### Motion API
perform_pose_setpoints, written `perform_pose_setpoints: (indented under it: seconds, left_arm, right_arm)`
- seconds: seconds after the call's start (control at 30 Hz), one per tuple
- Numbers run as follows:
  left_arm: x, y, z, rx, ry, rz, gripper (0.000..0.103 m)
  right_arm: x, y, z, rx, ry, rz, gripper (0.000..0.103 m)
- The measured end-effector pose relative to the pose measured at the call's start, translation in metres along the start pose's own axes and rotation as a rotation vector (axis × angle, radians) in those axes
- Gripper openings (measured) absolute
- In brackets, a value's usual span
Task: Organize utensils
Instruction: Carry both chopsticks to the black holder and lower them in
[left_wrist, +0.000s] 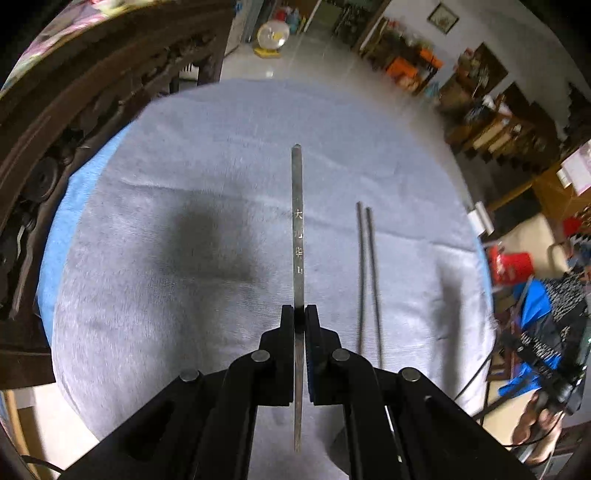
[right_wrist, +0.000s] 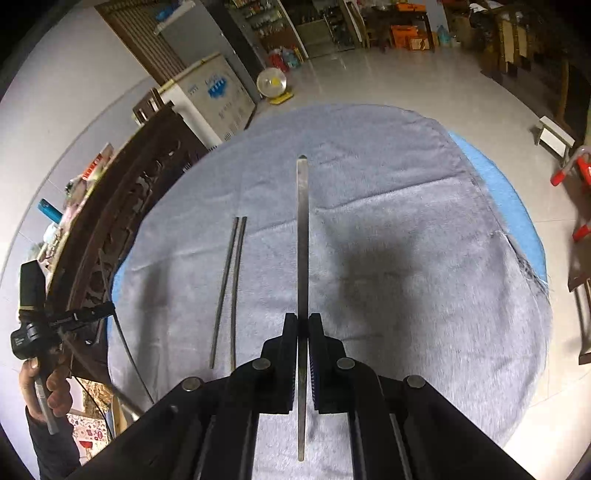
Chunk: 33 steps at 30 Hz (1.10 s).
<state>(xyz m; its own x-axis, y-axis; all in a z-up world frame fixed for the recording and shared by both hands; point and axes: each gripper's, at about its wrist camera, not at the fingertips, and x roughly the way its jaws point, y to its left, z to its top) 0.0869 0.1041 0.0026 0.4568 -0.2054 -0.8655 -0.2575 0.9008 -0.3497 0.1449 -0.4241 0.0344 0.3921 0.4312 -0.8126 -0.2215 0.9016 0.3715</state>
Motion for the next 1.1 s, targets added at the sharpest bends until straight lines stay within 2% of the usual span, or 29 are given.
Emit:
perform_pose_setpoints:
  seconds: [0.23,0.43,0.6,0.9,1.1]
  left_arm:
    - [-0.051,0.000,-0.016,-0.036,-0.131,-0.070,0.005]
    - [-0.092,0.003,-0.026,-0.072,-0.235,-0.153,0.005]
    - [-0.097,-0.010,-0.045,-0.069,-0.332,-0.205,0.005]
    - [-0.094,-0.038,-0.074,-0.021,-0.399,-0.226,0.005]
    - [-0.089,-0.049,-0.087,0.006,-0.449,-0.208,0.005]
  right_arm:
    - [-0.047,0.009,-0.013,0.022,-0.099,0.063,0.007]
    - [-0.096,0.030,-0.020,0.018,-0.226,0.148,0.007]
    - [-0.117,0.054,-0.032,0.009,-0.307,0.221,0.007]
    - [-0.113,0.084,-0.057,-0.003,-0.368,0.293,0.007]
    - [-0.094,0.100,-0.075,-0.038,-0.383,0.246,0.007]
